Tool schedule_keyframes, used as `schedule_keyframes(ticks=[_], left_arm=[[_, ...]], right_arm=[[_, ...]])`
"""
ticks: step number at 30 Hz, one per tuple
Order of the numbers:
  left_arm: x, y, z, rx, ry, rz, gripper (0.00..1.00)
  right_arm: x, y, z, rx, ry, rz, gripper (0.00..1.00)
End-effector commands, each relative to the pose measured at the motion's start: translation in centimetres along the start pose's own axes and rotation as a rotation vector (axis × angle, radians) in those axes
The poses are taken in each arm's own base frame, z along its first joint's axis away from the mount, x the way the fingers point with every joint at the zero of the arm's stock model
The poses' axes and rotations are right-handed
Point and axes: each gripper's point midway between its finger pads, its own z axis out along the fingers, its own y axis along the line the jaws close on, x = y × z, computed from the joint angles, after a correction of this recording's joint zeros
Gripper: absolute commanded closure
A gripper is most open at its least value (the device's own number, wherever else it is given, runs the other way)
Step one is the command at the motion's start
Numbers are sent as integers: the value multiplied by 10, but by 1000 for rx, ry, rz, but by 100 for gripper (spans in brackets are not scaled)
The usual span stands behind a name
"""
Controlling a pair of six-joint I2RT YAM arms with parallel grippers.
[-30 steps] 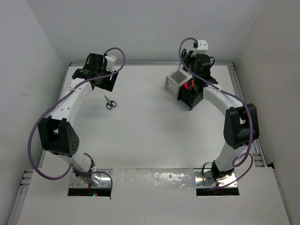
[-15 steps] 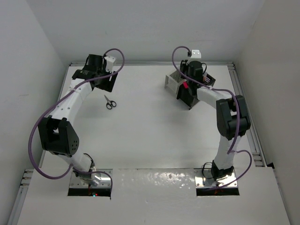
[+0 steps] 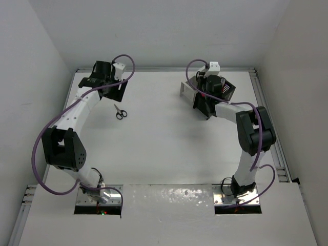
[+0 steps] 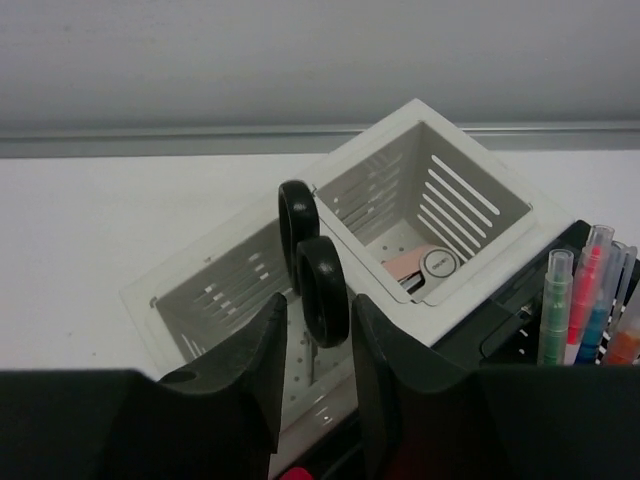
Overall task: Sort the stationery into containers
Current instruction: Place the scissors in the storage box, then pick up the scissors from the center of the board.
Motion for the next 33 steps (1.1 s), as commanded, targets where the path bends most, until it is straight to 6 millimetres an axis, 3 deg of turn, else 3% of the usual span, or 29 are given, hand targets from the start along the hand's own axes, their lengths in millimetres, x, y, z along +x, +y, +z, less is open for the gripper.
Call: schedule_keyframes(ticks=[1,2,6,9,12,15,16,17,19,20,23,27,30,33], left_arm=[[4,2,6,-5,-12,-16,30],[6,4,7,-14,-7,-18,28],[24,-1,15,7,39,-10,24],[48,-9,27,54,110,69,26],[79,-12,50,87,237,159,29],[84,-4,75,83,308,120,35],[65,-2,80,89,268,70,40],[60,1,87,113,253,24,44],[47,-1,106,148,222,-38,49],[27,5,113,132,159,-43,50],[13,13,141,82,122,-44,53],[18,36,171,-21,167,-84,58],[25,51,185,-87,181,-118,60],[34,59,193,-141,216,-107,60]], right_arm=[[-22,3,-9,-6,-43,21,68],[-24,2,-10,-5,-45,23,61],[-42,6,-14,-23,-65,35,53],[-57,11,-21,-49,-91,44,48],[-72,18,-32,-92,-105,53,46],[-86,27,-47,-139,-110,79,46],[-87,28,-51,-148,-111,90,48],[-97,31,-59,-165,-125,105,51],[-91,36,-69,-194,-105,116,62],[-90,39,-76,-205,-93,129,64],[-77,49,-89,-239,-47,125,66],[-74,56,-110,-269,-41,117,66],[-66,58,-120,-280,-25,113,68],[-72,58,-132,-286,-42,118,68]])
